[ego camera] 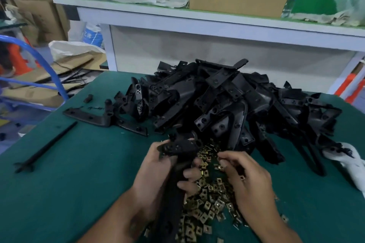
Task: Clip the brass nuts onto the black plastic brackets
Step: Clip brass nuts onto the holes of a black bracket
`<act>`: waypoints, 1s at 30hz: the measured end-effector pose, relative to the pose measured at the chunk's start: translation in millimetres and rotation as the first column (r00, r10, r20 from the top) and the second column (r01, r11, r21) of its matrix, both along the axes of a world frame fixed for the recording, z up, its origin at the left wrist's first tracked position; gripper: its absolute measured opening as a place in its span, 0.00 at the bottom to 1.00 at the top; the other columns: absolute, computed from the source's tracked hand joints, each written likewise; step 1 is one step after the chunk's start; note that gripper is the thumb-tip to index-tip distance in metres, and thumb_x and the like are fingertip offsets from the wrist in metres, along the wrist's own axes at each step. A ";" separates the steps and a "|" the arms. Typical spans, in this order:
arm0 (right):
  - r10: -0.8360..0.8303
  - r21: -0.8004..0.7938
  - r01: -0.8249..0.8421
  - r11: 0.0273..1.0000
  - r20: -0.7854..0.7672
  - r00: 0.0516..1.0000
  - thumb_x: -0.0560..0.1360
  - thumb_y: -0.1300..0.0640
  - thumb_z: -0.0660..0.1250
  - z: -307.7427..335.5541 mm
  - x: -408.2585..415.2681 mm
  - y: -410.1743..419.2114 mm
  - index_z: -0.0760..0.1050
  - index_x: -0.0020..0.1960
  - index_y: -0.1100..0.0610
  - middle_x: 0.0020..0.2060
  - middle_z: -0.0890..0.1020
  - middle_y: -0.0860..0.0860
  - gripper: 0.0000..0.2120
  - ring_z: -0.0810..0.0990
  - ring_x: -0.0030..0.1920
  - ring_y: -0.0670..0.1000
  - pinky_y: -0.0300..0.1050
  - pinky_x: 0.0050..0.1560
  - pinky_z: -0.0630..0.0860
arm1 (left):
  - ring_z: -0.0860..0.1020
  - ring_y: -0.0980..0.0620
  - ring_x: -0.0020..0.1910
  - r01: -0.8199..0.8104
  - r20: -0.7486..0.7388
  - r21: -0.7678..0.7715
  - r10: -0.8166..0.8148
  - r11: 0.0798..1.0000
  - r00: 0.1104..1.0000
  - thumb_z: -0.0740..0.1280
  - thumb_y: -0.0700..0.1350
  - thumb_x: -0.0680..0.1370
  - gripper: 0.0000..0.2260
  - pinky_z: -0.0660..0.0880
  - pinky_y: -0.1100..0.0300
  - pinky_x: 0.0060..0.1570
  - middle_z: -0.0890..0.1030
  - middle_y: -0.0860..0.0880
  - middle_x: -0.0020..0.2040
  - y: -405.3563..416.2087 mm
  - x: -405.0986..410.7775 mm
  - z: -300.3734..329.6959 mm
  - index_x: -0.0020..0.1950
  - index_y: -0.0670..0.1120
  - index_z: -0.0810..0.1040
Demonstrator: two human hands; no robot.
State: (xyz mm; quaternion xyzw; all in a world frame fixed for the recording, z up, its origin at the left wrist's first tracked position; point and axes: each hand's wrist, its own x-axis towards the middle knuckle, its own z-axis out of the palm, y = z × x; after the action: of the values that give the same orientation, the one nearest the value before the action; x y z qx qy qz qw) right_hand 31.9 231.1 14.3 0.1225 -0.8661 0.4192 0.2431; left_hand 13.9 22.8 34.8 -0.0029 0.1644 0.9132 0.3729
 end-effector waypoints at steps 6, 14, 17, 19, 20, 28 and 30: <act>-0.043 -0.213 0.054 0.976 0.059 0.997 0.77 0.43 0.65 5.3 1.5 -0.9 0.78 0.52 0.38 0.47 0.83 0.40 0.05 0.81 0.51 0.43 0.30 0.47 0.73 | 0.73 0.52 0.41 -0.093 -0.264 -0.137 0.054 0.986 0.963 0.82 0.41 0.66 0.33 0.73 0.62 0.33 0.73 0.45 0.50 6.2 5.2 -11.6 0.66 0.44 0.70; 0.068 -0.472 0.000 0.882 0.126 0.990 0.81 0.41 0.62 12.7 0.9 1.5 0.78 0.41 0.51 0.33 0.77 0.47 0.17 0.74 0.35 0.44 0.34 0.38 0.72 | 0.84 0.47 0.47 -0.310 -0.660 -0.545 -0.171 0.779 0.731 0.73 0.59 0.75 0.20 0.80 0.61 0.42 0.85 0.42 0.53 10.7 8.1 -10.1 0.58 0.45 0.84; 0.125 -0.606 -0.008 0.796 0.152 0.980 0.77 0.45 0.66 15.8 -2.4 5.2 0.81 0.44 0.49 0.34 0.79 0.45 0.10 0.76 0.36 0.43 0.35 0.39 0.75 | 0.67 0.57 0.22 -0.450 -0.696 -0.685 -0.332 0.573 0.637 0.70 0.63 0.75 0.27 0.64 0.68 0.26 0.69 0.54 0.26 8.6 12.7 -3.9 0.34 0.39 0.75; 0.206 -0.700 -0.037 0.713 0.158 0.966 0.74 0.46 0.70 18.2 -4.0 7.1 0.81 0.45 0.47 0.34 0.80 0.45 0.05 0.78 0.38 0.44 0.37 0.40 0.77 | 0.69 0.63 0.23 -0.423 -0.721 -0.662 -0.370 0.619 0.586 0.66 0.51 0.83 0.19 0.65 0.73 0.27 0.69 0.60 0.26 4.5 10.9 -2.7 0.41 0.36 0.76; 0.232 -0.716 -0.050 0.696 0.159 0.960 0.73 0.45 0.72 18.8 -4.2 8.1 0.81 0.44 0.47 0.34 0.80 0.46 0.06 0.78 0.38 0.45 0.38 0.40 0.78 | 0.75 0.66 0.28 -0.397 -0.735 -0.644 -0.386 0.654 0.558 0.63 0.43 0.85 0.10 0.69 0.75 0.32 0.76 0.62 0.29 2.0 10.9 -1.0 0.48 0.39 0.76; 0.414 -0.689 -0.146 0.710 0.241 0.878 0.70 0.43 0.75 19.3 -0.8 7.1 0.84 0.52 0.47 0.46 0.86 0.51 0.13 0.84 0.47 0.47 0.37 0.44 0.78 | 0.77 0.47 0.36 -0.605 -0.627 -0.731 -0.663 0.317 0.410 0.59 0.66 0.79 0.28 0.74 0.47 0.40 0.81 0.43 0.40 -8.0 7.8 6.2 0.56 0.41 0.79; 0.433 -0.651 -0.160 0.742 0.283 0.856 0.68 0.37 0.76 19.3 0.9 5.8 0.84 0.53 0.46 0.45 0.86 0.48 0.18 0.83 0.48 0.47 0.37 0.46 0.78 | 0.72 0.44 0.34 -0.641 -0.637 -0.701 -0.676 0.311 0.369 0.57 0.69 0.79 0.31 0.71 0.47 0.38 0.75 0.39 0.38 -3.8 8.6 -0.8 0.48 0.40 0.76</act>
State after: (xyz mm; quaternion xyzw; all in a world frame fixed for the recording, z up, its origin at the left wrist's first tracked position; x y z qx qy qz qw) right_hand 32.8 236.9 33.6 0.0852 -0.6846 0.7239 0.0068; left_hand 22.6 19.1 34.0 0.2948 0.8411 0.4322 0.1373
